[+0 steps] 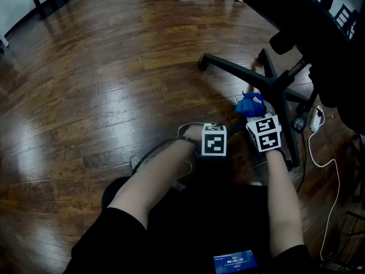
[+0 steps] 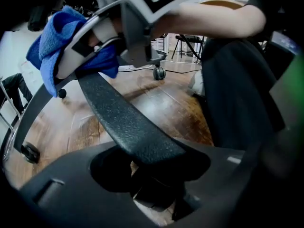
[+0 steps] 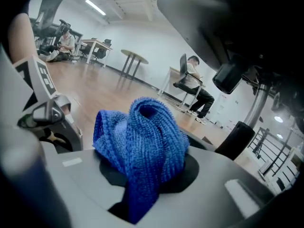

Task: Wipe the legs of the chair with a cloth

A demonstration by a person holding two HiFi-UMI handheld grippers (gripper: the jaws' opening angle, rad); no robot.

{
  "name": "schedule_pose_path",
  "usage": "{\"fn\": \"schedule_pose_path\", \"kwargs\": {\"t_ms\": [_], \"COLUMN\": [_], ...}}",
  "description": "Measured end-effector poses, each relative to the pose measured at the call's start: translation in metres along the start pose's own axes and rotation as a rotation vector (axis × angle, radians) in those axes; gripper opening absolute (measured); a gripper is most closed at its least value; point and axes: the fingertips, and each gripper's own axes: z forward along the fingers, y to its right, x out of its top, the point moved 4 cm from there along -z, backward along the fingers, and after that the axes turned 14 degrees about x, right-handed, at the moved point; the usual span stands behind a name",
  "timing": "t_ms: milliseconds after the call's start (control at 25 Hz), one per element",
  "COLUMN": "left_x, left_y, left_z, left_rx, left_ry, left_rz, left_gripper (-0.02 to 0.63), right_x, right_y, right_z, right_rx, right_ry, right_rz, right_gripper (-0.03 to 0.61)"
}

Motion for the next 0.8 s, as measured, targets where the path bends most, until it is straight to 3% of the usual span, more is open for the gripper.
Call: {"fn": "schedule_pose_path", "kwargs": {"t_ms": [120, 240, 440, 560, 800], "left_x": [-0.005, -0.011, 0.000, 0.000, 0.002], "left_y": [-0.001, 0.000, -0.002, -0.001, 0.002], "left_z": [0.000, -0.001, 0.001, 0.001, 0.002], "left_rx": [0.017, 0.027, 0.083, 0.067, 0.013], "left_ry": [-0.026, -0.062, -0.014, -0.024, -0.034], "left_rz": [-0.026, -0.058, -0.068, -0.037, 0.005], "left_gripper": [0.229, 0.229, 0.229, 0.229, 0.229], "right_x": [0.000, 0.005, 0.005, 0.006, -0.002], "right_y": [-0.040, -0.098, -0.116, -0.100, 0.001], "right_z": [-0.002, 0.002, 0.001, 0.005, 0.003], "right_rx": [0.126, 0.290, 0.342, 0.284, -0.007], "right_ry": [-0.002, -0.047, -0.052, -0.062, -0.036], "right_rz": [-0.021, -0.106, -0.152, -0.163, -0.051], "right_gripper": [0.092, 0.092, 0.083, 0.087, 0.087]}}
